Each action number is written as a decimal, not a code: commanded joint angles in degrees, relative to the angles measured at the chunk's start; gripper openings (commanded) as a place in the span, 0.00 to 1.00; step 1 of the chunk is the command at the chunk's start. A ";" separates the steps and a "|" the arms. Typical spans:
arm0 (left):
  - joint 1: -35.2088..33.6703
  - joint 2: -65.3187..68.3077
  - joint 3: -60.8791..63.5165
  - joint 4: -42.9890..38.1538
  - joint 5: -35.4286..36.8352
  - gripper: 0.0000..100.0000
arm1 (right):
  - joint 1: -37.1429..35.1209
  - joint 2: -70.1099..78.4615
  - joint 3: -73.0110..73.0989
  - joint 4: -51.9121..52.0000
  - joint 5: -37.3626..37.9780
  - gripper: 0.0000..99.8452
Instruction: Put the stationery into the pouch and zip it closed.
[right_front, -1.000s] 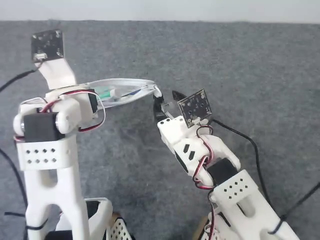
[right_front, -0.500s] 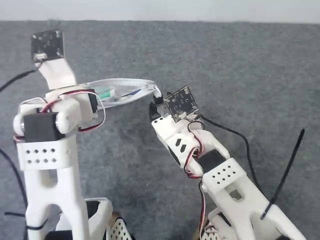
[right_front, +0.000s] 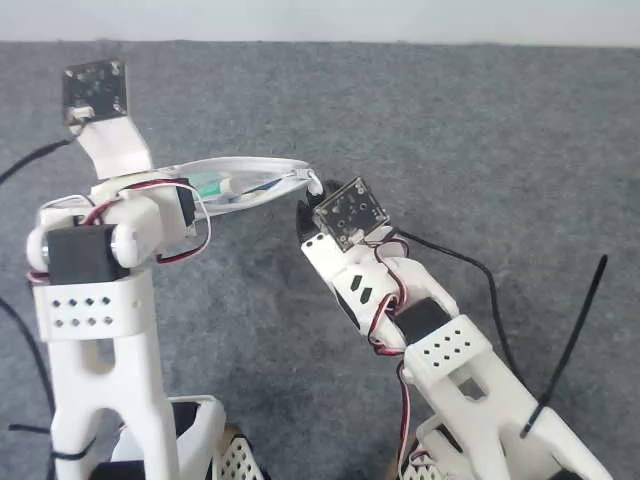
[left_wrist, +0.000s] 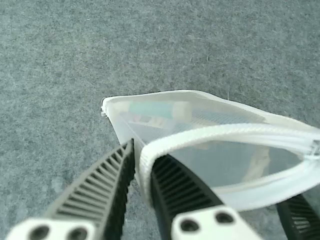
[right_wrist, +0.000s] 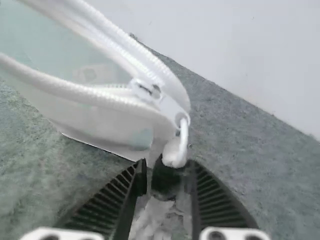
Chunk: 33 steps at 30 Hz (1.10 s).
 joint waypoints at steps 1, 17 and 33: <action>-0.26 -1.49 -1.80 -0.70 0.09 0.01 | 0.31 -0.04 -3.43 -1.45 3.78 0.06; -0.26 -1.49 -1.80 -0.70 0.09 0.01 | 0.31 -0.13 -3.87 -1.54 -0.62 0.12; -0.26 -1.49 -1.80 -0.62 0.09 0.01 | 0.31 0.04 -5.54 -1.45 -1.32 0.13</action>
